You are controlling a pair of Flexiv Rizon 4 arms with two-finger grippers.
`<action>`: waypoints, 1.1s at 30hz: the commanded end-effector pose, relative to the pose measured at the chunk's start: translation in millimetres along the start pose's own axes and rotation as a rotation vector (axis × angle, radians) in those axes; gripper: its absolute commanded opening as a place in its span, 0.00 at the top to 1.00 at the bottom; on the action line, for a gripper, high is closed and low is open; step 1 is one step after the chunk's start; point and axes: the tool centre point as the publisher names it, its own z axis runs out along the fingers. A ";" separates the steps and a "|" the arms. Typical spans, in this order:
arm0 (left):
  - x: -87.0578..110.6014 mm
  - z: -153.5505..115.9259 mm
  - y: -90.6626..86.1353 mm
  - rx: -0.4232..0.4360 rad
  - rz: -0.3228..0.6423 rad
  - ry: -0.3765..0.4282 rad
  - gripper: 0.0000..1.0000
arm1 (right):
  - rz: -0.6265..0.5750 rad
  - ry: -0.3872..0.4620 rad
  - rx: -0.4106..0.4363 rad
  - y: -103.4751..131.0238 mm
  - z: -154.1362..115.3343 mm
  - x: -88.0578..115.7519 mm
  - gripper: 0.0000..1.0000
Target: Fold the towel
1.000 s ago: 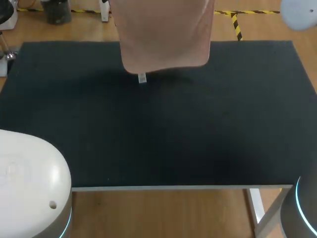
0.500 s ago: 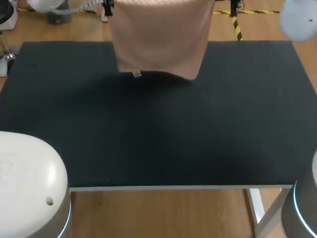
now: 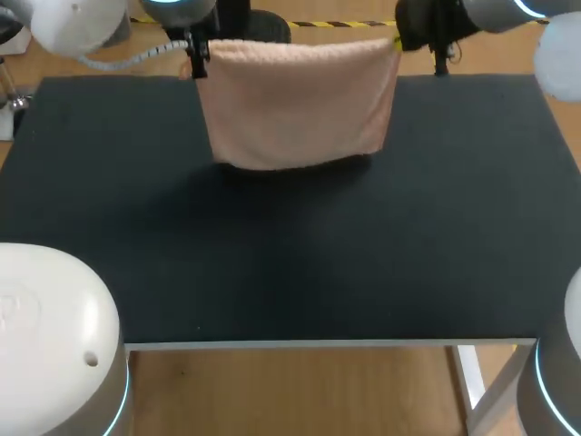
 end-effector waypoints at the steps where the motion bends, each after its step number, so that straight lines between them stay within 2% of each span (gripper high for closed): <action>1: 14.3 -7.6 5.7 0.007 -0.011 0.010 1.00 | -0.003 0.036 -0.004 1.1 -21.2 23.9 1.00; 5: 29.5 -7.4 6.4 0.015 -0.028 0.044 1.00 | -0.001 0.084 0.014 -0.4 -23.1 41.7 1.00; 9: 51.1 3.9 8.0 0.005 -0.032 0.109 1.00 | -0.005 0.132 0.030 -2.4 -18.6 61.1 1.00; 16: 81.1 27.2 7.5 -0.030 -0.023 0.217 1.00 | 0.015 0.193 0.051 -7.4 2.3 92.0 1.00; 26: 105.7 64.0 4.2 -0.042 -0.021 0.343 1.00 | 0.071 0.279 0.086 -21.9 46.4 134.9 1.00; 33: 112.9 101.4 4.7 -0.057 -0.042 0.414 1.00 | 0.088 0.295 0.123 -32.1 79.7 149.9 1.00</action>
